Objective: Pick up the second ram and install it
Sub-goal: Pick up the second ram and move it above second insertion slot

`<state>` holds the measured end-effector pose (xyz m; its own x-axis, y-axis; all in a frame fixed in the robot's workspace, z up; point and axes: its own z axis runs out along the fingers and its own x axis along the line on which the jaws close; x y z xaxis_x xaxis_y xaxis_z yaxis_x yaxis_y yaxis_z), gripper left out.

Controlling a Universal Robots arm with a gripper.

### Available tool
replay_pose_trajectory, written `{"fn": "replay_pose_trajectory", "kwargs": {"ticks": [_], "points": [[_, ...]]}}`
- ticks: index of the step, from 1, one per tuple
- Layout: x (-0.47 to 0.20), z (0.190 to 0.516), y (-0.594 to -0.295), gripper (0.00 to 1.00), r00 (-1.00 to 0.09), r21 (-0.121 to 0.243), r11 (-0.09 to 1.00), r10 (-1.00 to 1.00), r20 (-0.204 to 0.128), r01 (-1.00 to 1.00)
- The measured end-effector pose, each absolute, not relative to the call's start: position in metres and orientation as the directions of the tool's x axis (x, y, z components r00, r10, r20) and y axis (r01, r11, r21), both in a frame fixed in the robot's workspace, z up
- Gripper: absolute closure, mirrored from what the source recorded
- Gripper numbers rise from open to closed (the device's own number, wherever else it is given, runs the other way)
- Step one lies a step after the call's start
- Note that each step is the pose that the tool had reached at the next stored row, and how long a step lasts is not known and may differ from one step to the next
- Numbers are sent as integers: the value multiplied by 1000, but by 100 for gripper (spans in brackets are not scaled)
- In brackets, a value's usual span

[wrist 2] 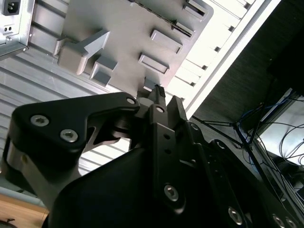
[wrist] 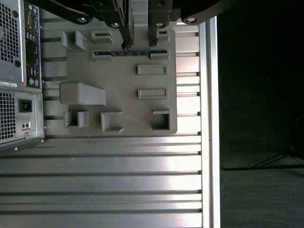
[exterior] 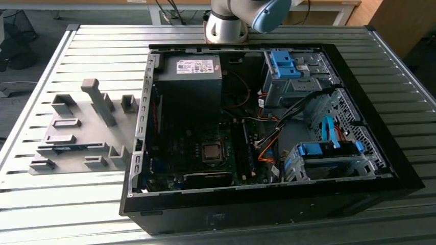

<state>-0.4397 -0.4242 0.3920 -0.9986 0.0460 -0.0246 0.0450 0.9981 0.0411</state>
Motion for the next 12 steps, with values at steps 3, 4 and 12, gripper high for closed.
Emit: {"fn": "replay_pose_trajectory", "kwargs": {"ticks": [3,4,12], "points": [[-440,392,-424,78,-999,41,998,46,-25,45],[-440,392,-424,78,-999,41,998,46,-25,45],[-440,392,-424,78,-1000,41,999,-9,-25,-10]]}}
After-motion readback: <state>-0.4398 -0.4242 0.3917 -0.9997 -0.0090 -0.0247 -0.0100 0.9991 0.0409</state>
